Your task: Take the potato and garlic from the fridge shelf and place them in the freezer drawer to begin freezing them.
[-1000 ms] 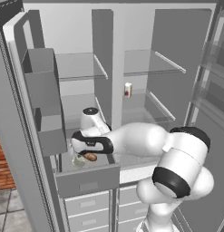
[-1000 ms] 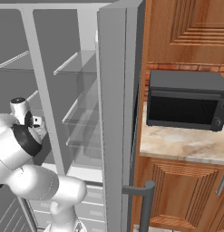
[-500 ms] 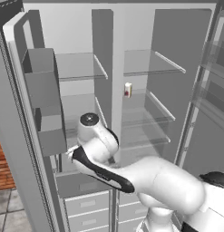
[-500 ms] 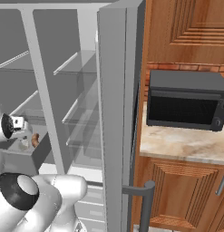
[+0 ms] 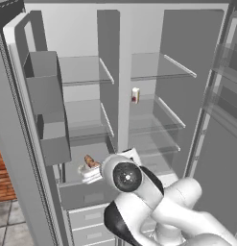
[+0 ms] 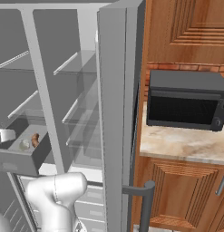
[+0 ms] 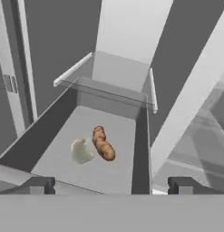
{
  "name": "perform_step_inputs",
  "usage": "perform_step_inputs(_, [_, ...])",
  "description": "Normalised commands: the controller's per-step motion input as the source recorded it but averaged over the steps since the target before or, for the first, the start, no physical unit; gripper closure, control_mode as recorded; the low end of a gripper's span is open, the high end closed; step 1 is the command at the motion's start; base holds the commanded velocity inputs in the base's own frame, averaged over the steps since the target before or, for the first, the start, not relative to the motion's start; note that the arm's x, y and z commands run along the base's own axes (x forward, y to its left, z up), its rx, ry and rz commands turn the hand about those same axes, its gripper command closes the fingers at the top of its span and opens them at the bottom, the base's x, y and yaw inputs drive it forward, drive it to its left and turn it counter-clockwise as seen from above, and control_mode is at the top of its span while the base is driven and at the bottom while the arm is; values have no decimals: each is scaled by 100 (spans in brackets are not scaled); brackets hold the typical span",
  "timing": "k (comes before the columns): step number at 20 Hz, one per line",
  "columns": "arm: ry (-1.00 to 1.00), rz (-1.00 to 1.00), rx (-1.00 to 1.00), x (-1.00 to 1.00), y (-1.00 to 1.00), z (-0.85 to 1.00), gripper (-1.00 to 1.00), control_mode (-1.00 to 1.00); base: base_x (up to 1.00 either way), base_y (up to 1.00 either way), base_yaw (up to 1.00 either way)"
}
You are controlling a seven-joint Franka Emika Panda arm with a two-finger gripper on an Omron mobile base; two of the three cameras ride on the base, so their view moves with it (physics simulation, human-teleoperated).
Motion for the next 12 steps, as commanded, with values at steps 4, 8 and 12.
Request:
perform_step_inputs(4, [-35, -7, 8, -65, -46, 49, -100, -100, 0, 0, 0])
perform_step_inputs(8, [0, 0, 0, 0, 0, 0, -100, -100, 0, 0, 0])
perform_step_inputs(12, [0, 0, 0, 0, 0, 0, -100, -100, 0, 0, 0])
